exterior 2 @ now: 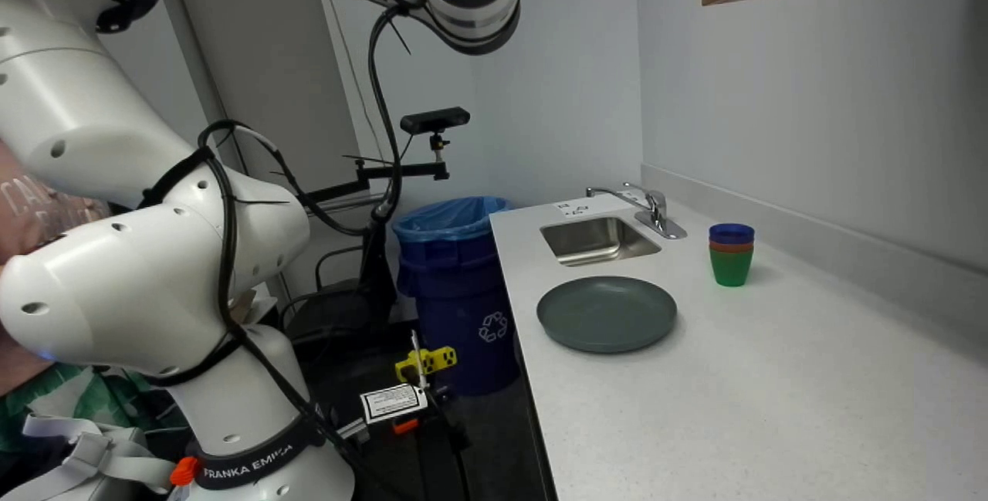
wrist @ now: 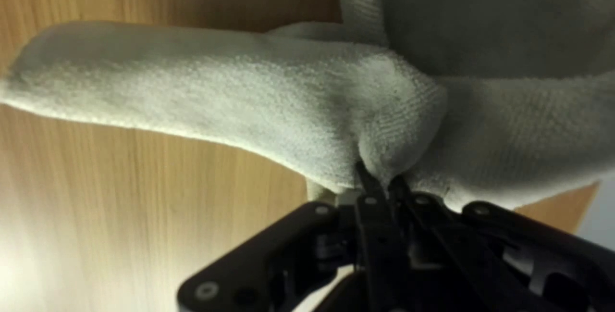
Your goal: Use the towel to wipe the top cupboard door
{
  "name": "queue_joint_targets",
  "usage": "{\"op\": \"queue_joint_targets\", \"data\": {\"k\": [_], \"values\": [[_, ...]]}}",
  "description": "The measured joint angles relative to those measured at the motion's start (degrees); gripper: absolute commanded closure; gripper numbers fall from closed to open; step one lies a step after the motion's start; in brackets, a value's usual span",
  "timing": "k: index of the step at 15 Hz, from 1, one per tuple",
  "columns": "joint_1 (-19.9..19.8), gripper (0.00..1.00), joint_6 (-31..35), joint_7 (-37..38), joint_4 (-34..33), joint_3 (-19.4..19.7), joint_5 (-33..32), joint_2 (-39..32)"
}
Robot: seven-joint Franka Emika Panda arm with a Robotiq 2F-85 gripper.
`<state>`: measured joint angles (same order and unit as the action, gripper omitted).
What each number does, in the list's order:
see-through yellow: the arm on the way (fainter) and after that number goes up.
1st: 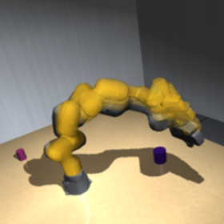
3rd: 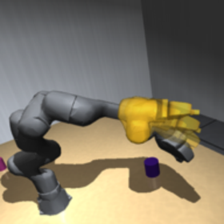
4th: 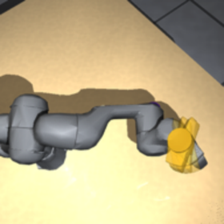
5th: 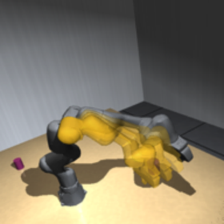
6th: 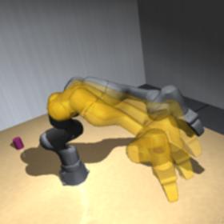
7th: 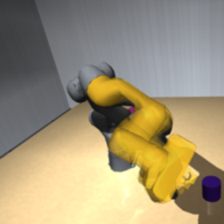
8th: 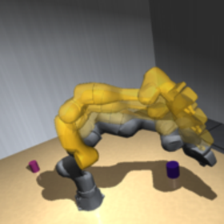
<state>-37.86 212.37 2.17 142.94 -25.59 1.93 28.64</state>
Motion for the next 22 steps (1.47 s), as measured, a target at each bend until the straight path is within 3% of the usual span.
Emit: {"op": "queue_joint_targets", "data": {"k": [12,14,17,22], "values": [[-14.0,0.98,-14.7,-3.7,6.8,-8.0,0.0,1.3],[-14.7,0.98,-16.8,-3.7,6.8,-8.8,0.0,1.2],[-12.2,0.98,-18.5,-3.7,6.0,-7.5,-0.8,0.3],[2.4,0.98,-18.8,-3.7,6.1,2.9,-3.5,-0.1]]}}
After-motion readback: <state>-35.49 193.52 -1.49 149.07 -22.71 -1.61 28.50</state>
